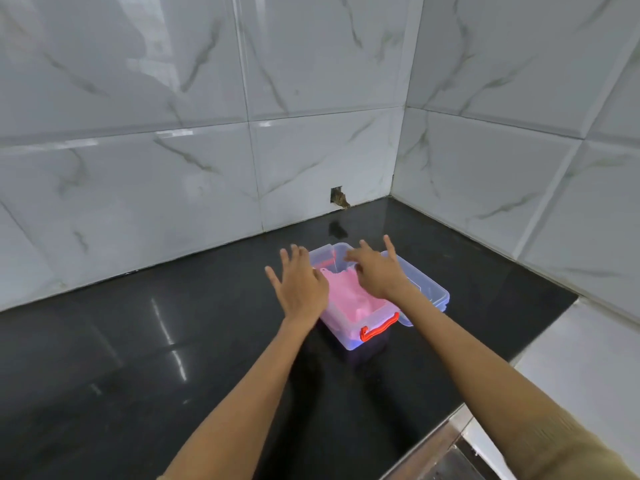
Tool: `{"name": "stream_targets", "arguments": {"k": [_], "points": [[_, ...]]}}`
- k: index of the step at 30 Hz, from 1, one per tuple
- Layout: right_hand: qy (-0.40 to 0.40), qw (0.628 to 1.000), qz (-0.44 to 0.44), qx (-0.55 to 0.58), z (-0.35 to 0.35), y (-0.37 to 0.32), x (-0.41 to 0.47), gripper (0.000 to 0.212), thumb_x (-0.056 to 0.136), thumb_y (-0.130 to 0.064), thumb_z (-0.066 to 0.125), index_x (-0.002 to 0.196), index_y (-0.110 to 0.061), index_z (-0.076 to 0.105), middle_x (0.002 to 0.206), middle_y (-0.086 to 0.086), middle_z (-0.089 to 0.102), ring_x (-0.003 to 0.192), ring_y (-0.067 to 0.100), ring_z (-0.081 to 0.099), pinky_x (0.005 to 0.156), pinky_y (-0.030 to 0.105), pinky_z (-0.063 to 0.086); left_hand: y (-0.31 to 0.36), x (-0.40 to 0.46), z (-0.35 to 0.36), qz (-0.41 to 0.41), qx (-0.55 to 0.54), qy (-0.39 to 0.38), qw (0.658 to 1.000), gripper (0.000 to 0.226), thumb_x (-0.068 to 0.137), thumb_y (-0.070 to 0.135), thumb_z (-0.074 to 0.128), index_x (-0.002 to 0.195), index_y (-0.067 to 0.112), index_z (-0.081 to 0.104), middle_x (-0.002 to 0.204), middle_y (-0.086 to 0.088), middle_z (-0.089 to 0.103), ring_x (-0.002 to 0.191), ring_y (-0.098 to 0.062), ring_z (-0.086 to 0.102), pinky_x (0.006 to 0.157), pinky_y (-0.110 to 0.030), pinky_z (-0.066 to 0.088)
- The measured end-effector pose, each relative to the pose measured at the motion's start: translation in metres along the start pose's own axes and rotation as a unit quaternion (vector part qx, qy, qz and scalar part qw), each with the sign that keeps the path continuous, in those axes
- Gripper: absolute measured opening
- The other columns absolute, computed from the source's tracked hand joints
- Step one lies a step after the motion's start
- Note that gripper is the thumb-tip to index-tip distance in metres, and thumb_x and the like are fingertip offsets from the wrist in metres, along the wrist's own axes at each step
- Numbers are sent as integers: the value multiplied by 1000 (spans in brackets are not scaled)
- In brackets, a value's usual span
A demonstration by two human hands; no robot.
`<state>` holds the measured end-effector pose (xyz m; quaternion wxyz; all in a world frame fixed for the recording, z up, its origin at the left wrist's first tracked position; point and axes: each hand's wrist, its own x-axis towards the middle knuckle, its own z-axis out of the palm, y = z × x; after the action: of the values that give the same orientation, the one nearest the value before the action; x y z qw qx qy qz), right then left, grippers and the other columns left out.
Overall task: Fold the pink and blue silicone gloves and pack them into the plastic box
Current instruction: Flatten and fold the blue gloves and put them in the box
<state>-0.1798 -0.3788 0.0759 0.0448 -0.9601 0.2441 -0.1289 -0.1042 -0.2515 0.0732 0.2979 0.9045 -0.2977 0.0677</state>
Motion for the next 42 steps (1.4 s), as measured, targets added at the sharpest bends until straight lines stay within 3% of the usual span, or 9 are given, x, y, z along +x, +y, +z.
{"name": "stream_targets", "arguments": {"k": [3,9,22,26,29,34,38,42], "points": [[108,990,21,87,-12,-23,-4,37,96,-7,36,125,-19,55,132,3,59,141,22,32,116,48,-9,-36,-5,-29,-26,10,75,997,53,93,13,38,145,7,29,157,-7,22,147,-24,9,116,-52,0],[122,970,-32,208,13,-122,-10,41,92,-8,43,133,-15,49,136,1,56,142,22,29,117,42,-5,-95,-29,-67,-81,66,93,990,55,97,20,34,148,7,22,159,-7,15,148,-23,3,117,-48,-5],[-88,923,-220,303,106,-310,-76,42,96,-16,42,138,-17,44,138,-4,54,144,15,22,119,35,-9,-266,-150,-137,-301,142,77,940,52,99,28,29,148,11,24,158,-2,19,148,-18,4,119,-43,2],[-156,895,-280,311,125,-352,-101,41,96,-17,40,137,-17,46,139,-3,53,144,15,23,119,35,-7,-294,-200,-156,-408,150,138,890,52,99,28,30,148,10,25,158,-3,19,148,-20,7,119,-43,6],[-207,864,-318,330,135,-383,-118,38,97,-17,41,135,-15,49,145,0,47,144,17,23,120,36,-5,-303,-240,-172,-500,144,219,825,53,98,23,32,147,5,25,159,-8,17,148,-24,6,118,-45,8],[-287,798,-339,406,139,-431,-151,22,94,-25,50,104,-16,67,141,4,51,143,16,24,118,33,-3,-303,-294,-186,-596,123,313,729,58,98,20,34,149,-1,14,159,-13,10,148,-25,3,119,-44,7],[-289,797,-297,440,139,-454,-171,25,86,-36,63,82,-12,69,127,8,62,139,14,35,117,28,0,-301,-311,-187,-624,74,343,699,58,99,21,35,147,-5,17,157,-19,14,147,-29,9,119,-43,12],[-245,802,-281,466,139,-455,-175,21,81,-30,69,78,-10,67,96,5,70,117,17,56,120,33,10,-302,-316,-191,-616,-3,393,682,47,99,21,39,141,2,36,158,-15,16,143,-37,19,110,-55,30]]}}
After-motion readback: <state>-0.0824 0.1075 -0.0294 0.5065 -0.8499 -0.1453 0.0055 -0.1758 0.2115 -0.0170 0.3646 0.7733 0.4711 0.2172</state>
